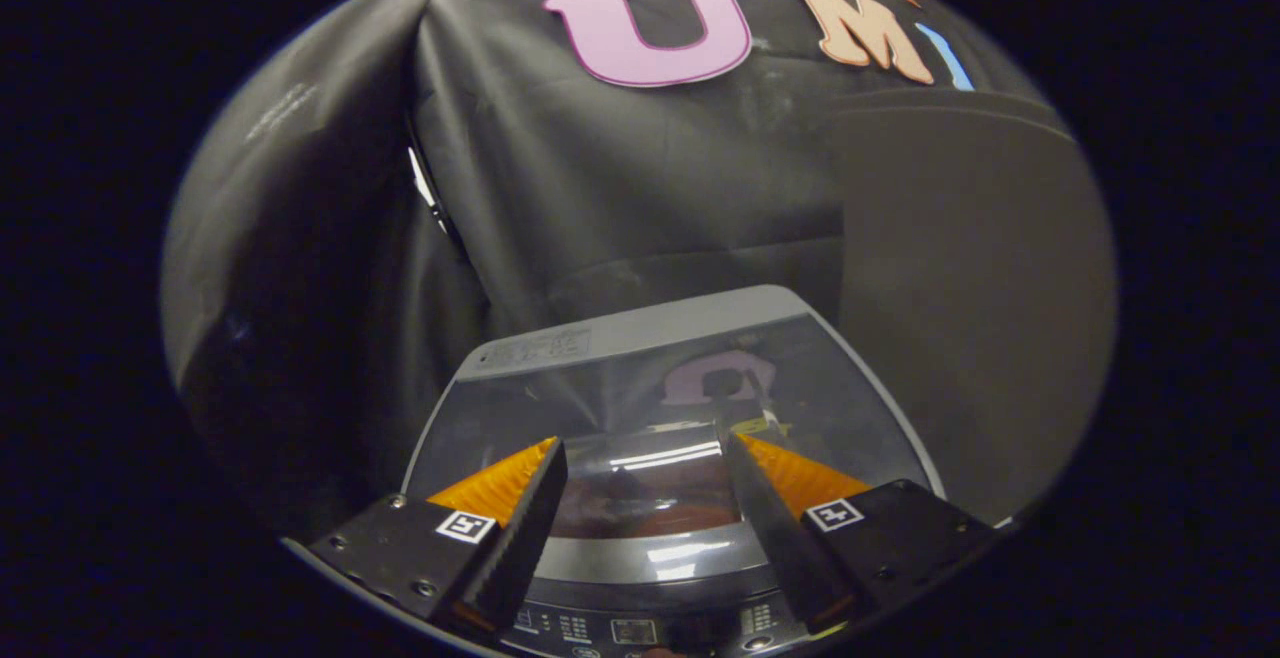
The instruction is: Put the clothes into the washing machine and then close the washing machine lid.
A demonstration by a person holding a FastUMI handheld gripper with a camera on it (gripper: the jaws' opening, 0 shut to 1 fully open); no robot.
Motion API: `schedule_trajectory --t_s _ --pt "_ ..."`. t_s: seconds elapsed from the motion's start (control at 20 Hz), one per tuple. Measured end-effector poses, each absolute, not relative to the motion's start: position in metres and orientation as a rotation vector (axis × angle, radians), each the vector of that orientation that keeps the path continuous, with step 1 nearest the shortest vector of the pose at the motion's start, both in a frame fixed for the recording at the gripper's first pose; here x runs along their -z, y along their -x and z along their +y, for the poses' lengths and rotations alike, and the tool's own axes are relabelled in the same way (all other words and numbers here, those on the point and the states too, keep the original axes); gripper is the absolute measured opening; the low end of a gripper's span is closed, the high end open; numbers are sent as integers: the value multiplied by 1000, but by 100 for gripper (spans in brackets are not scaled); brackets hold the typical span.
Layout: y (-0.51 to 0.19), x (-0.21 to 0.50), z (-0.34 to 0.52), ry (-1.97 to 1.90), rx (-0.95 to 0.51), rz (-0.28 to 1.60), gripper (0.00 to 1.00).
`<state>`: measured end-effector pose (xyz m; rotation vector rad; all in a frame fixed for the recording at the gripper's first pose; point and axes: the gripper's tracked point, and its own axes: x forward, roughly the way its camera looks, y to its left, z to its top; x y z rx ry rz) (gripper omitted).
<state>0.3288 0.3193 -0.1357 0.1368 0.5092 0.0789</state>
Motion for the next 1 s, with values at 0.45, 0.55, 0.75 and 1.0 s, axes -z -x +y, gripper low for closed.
schedule_trajectory --t_s 0.45,0.55,0.75,1.0 --pt "-286 62 334 -63 -140 398 97" --pt "-275 40 329 -58 -131 365 97" --pt "-257 -8 315 -30 -121 275 97" --pt "-222 -55 293 -12 -99 207 97"
